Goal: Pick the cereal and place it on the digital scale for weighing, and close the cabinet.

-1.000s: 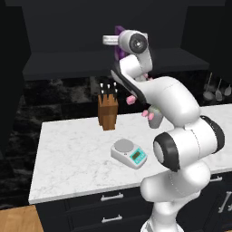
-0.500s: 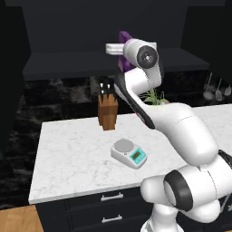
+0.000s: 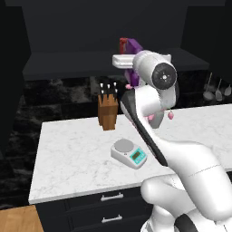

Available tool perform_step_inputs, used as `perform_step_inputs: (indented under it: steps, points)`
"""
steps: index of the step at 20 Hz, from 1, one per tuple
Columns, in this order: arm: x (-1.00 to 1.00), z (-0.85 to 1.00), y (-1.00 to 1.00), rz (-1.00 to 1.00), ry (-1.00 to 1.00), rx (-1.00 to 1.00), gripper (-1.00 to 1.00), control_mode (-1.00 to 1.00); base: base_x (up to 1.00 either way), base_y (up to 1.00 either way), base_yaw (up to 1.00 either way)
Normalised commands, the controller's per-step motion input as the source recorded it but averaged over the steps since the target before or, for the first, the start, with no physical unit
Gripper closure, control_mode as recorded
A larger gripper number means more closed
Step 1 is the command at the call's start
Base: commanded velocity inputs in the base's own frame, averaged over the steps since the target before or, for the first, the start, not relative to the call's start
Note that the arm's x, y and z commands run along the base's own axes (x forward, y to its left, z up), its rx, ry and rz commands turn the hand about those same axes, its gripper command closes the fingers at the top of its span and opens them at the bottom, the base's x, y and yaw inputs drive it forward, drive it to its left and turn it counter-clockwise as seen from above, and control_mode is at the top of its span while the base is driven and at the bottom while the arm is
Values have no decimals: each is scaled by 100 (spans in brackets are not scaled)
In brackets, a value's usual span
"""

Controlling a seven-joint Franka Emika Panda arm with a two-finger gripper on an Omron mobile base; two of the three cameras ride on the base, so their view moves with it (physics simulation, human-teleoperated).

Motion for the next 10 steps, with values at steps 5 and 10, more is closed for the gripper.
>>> perform_step_inputs:
  steps: [5,10]
  points:
    - [-97,-21,-20,6,0,0,100,-100,0,0,0]
    - [-67,-47,-20,17,4,0,100,-100,0,0,0]
